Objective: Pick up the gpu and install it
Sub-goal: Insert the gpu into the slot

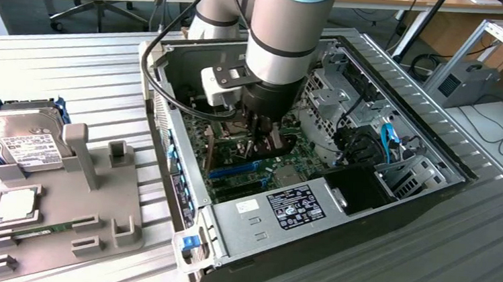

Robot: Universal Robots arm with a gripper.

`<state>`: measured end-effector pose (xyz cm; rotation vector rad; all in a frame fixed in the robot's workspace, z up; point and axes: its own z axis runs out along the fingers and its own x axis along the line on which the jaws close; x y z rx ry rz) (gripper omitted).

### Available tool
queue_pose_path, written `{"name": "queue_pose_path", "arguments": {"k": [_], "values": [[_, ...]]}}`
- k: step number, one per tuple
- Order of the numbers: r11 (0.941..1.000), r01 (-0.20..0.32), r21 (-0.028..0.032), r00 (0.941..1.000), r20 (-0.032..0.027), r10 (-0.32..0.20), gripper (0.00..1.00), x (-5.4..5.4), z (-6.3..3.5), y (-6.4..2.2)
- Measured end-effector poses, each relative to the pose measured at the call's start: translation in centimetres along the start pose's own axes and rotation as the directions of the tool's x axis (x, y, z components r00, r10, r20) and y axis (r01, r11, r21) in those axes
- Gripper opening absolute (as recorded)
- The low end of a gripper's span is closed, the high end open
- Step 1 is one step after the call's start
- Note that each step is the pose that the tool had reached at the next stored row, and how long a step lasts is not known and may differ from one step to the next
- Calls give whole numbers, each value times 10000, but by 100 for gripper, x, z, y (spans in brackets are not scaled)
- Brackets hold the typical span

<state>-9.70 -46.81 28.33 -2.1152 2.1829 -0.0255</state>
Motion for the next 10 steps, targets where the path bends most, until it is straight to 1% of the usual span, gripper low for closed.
{"name": "queue_pose_path", "arguments": {"k": [10], "values": [[10000,0,0,10000,0,0,29,3,14,18]]}}
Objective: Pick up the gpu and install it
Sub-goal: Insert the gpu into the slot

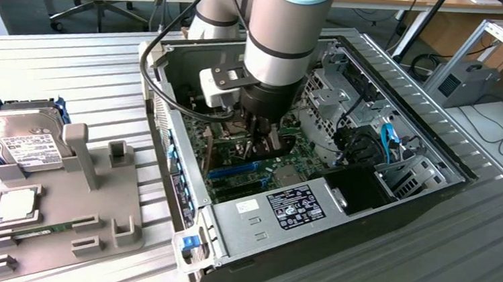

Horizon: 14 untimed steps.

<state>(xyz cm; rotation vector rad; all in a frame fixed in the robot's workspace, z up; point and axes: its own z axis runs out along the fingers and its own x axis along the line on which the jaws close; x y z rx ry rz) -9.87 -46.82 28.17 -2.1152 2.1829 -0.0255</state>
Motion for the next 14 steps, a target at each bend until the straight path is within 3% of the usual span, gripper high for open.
{"name": "queue_pose_path", "arguments": {"k": [14], "values": [[10000,0,0,10000,0,0,29,3,22,19]]}}
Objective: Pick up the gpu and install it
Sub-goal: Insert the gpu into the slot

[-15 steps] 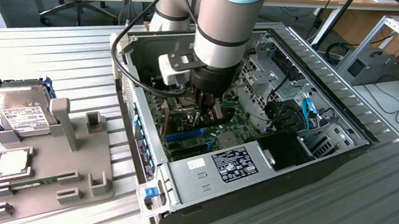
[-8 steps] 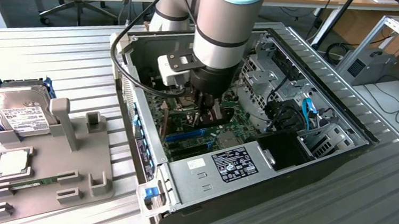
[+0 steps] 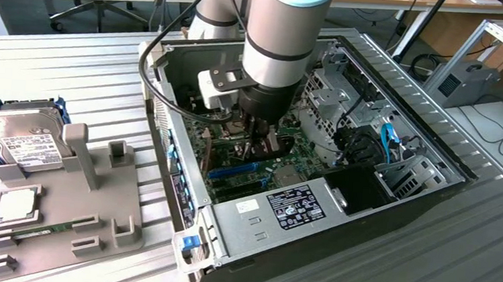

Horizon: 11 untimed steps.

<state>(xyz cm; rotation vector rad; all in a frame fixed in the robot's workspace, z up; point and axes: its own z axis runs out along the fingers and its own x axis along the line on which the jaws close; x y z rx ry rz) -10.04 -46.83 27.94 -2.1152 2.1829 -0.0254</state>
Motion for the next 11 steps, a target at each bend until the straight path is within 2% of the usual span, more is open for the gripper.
{"name": "queue_pose_path", "arguments": {"k": [11], "values": [[10000,0,0,10000,0,0,29,4,23,14]]}}
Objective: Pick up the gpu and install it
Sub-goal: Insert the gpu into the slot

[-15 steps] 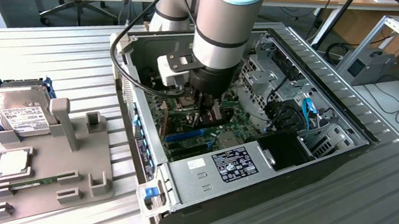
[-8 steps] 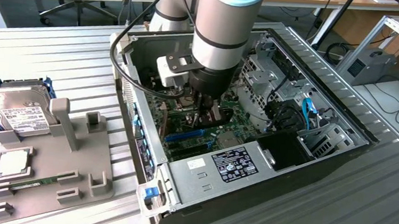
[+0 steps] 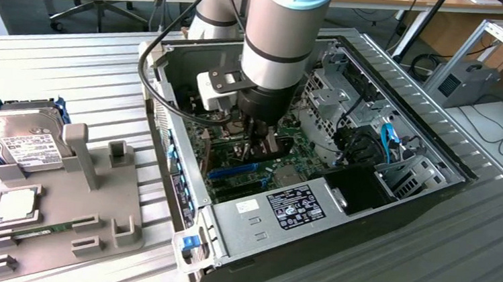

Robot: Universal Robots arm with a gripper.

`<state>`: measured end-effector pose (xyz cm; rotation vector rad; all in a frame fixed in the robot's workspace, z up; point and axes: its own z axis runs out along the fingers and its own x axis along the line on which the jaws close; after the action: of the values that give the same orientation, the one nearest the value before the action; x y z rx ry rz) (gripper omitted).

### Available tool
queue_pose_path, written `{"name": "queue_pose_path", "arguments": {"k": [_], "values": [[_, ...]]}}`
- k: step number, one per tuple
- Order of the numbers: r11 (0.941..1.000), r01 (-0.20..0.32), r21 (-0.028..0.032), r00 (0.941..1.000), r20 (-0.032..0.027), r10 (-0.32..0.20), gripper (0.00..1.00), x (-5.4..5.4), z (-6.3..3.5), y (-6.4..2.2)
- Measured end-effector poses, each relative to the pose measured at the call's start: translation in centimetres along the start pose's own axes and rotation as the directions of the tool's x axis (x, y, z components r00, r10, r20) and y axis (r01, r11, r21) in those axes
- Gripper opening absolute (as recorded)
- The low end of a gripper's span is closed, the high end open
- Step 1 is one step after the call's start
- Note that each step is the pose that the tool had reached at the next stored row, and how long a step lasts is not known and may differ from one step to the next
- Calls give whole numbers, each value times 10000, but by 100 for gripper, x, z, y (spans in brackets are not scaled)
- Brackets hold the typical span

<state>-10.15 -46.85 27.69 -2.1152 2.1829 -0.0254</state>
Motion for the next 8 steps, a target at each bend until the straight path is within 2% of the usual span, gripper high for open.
{"name": "queue_pose_path", "arguments": {"k": [8], "values": [[10000,0,0,10000,0,0,29,3,25,8]]}}
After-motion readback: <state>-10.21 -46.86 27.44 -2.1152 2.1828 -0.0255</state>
